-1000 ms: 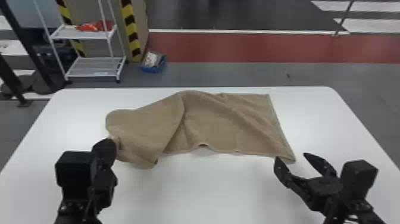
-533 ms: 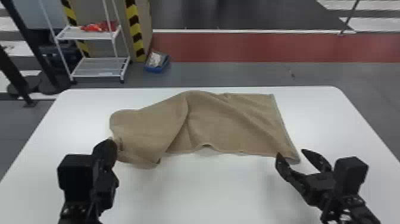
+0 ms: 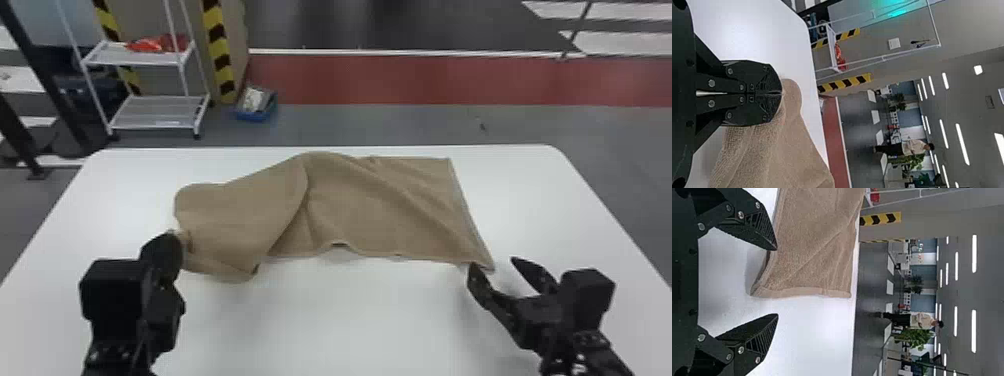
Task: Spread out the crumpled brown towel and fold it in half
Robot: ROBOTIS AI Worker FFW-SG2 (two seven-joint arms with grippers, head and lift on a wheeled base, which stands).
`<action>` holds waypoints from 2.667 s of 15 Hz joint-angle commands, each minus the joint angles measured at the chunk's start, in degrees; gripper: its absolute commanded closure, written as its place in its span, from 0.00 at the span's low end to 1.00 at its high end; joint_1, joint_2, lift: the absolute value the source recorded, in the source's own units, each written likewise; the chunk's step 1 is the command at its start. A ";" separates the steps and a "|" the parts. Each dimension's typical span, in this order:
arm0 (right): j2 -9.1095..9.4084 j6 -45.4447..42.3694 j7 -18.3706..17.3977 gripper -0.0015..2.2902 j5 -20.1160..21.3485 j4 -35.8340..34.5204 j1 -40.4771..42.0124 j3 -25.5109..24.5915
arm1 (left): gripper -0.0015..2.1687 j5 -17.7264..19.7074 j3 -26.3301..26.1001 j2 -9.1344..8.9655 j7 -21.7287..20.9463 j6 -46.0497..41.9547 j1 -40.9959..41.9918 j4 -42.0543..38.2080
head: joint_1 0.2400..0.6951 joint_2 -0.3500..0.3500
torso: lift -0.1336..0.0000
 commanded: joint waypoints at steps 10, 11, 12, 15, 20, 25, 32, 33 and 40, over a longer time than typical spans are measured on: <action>-0.24 2.63 0.97 0.72 0.36 1.27 -1.26 -0.46 | 0.65 -0.18 0.06 0.48 0.59 0.18 0.27 -0.70 | 1.00 0.45 | 0.08; -0.33 2.63 1.32 0.72 0.10 1.00 -1.08 -0.90 | 0.65 -0.18 0.06 0.48 0.68 0.18 0.27 -0.79 | 1.00 0.46 | 0.08; -0.33 2.46 1.67 0.72 -0.25 -0.23 -0.56 -1.25 | 0.65 -0.26 0.06 0.48 0.85 0.18 0.27 -0.97 | 1.00 0.46 | 0.08; -0.33 2.63 2.11 0.72 -1.75 -7.08 1.99 -2.48 | 0.65 -0.35 1.11 0.48 1.82 0.00 0.09 -2.81 | 1.00 0.45 | 0.08; -0.42 9.84 5.19 0.72 -3.50 -21.41 3.75 -7.32 | 0.65 -2.55 3.13 1.71 4.19 0.00 -1.23 -9.14 | 1.00 0.48 | 0.08; -0.60 19.51 7.47 0.72 -7.64 -26.51 -0.20 -13.91 | 0.65 -2.55 4.10 2.68 4.02 11.60 -5.10 -13.62 | 1.00 0.46 | 0.08; -1.21 16.87 7.91 0.72 -1.13 -6.47 -21.47 -11.27 | 0.65 2.11 2.17 2.50 2.00 7.38 -28.21 10.46 | 0.91 0.40 | 0.08; -1.74 14.23 7.91 0.72 0.45 -2.69 -24.64 -10.31 | 0.65 3.60 1.73 2.59 2.00 2.99 -32.08 16.08 | 0.85 0.42 | 0.08; -4.29 -2.99 6.42 0.72 1.51 10.14 -35.80 -9.52 | 0.65 7.56 0.58 2.94 -0.29 -16.35 -45.00 31.20 | 0.47 0.44 | 0.08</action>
